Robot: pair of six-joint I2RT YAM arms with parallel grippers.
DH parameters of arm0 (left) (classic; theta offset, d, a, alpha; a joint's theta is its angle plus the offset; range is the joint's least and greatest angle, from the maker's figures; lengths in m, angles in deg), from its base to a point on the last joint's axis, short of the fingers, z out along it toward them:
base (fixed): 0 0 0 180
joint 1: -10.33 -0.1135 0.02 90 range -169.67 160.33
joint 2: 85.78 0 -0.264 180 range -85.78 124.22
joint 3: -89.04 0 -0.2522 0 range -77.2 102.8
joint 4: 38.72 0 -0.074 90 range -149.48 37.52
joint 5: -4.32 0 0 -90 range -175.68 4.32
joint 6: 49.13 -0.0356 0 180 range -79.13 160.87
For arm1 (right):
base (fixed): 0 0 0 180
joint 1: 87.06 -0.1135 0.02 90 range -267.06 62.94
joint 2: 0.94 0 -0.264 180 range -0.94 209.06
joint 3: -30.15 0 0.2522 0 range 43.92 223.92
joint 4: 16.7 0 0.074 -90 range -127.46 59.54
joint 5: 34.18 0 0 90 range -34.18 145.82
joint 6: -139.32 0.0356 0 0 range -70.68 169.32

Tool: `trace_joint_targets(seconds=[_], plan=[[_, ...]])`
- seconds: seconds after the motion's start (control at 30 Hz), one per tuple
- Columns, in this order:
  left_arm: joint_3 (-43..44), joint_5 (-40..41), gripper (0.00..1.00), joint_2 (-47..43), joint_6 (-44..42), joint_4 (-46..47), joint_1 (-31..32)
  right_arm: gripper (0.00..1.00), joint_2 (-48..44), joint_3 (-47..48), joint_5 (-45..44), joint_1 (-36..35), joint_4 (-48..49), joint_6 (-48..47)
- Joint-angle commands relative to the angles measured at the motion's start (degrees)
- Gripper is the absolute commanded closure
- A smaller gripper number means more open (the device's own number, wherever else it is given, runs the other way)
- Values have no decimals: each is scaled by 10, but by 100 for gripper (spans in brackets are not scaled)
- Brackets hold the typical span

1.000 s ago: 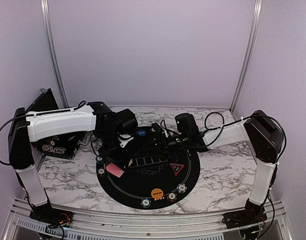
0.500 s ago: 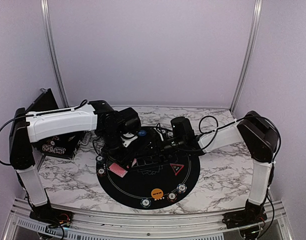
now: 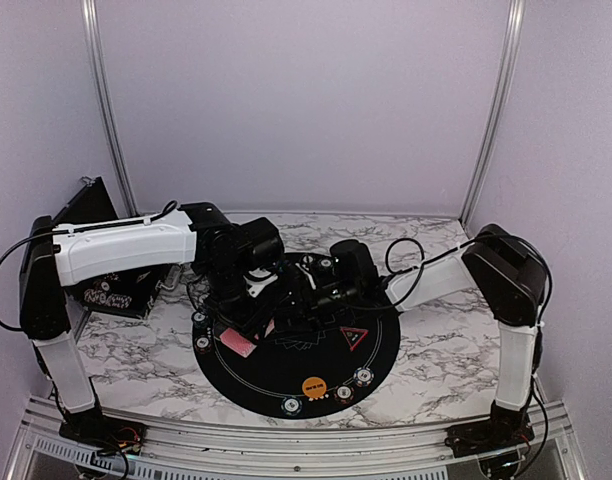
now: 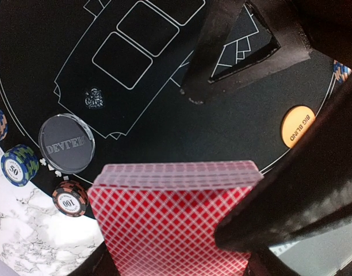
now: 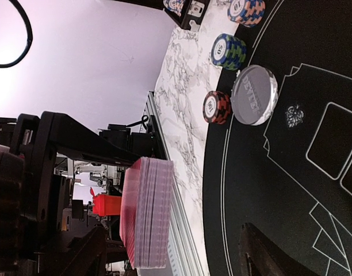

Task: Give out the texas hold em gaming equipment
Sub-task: Pick up the poker card from the face-down deck piles.

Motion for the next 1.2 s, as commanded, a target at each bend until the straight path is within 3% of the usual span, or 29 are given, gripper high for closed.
trace_joint_targets(seconds=[0.0,0.53,1.17], plan=[[25,-5,48,9,-7,-14,3,23,13,27,9,-7,26,8],[28,-3,48,4,-7,-14,3,24,53,69,16,-31,16,9],[33,18,48,-4,-1,-15,3,27,40,73,-34,-19,-88,-65]])
